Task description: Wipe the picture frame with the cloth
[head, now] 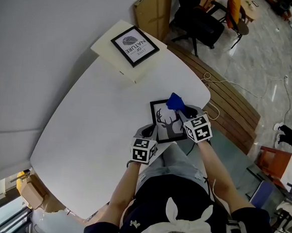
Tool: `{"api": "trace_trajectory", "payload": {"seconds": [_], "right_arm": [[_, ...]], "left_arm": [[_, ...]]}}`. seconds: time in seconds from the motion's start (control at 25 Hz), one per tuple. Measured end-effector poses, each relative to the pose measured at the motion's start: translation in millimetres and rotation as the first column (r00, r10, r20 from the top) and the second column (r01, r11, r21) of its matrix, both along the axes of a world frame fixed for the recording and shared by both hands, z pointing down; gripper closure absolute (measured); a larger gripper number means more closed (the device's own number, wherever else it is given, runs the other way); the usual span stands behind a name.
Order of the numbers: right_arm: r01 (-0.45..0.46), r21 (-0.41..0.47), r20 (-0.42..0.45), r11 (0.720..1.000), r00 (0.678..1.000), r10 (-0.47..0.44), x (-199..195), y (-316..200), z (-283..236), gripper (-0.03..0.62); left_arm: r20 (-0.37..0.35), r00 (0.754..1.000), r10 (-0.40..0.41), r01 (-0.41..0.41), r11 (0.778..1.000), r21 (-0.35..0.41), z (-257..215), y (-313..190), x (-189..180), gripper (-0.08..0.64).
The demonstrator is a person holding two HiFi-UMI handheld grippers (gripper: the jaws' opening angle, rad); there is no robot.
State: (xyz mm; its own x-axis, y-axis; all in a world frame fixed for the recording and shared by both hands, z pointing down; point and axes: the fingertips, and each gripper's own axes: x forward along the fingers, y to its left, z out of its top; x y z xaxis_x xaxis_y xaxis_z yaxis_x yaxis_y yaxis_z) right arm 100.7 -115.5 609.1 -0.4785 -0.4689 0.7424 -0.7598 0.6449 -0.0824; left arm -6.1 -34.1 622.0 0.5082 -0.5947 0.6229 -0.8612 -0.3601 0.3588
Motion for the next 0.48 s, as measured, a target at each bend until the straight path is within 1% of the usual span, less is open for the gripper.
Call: {"api": "trace_trajectory", "payload": {"seconds": [0.48], "right_arm": [[0.012,-0.015,0.004,1.0,1.0,-0.012,0.0,14.0,2.2,0.503]], "left_arm": [[-0.005,1.0,0.001,-0.001,1.0,-0.001,0.7,0.6,0.8,0.557]]}}
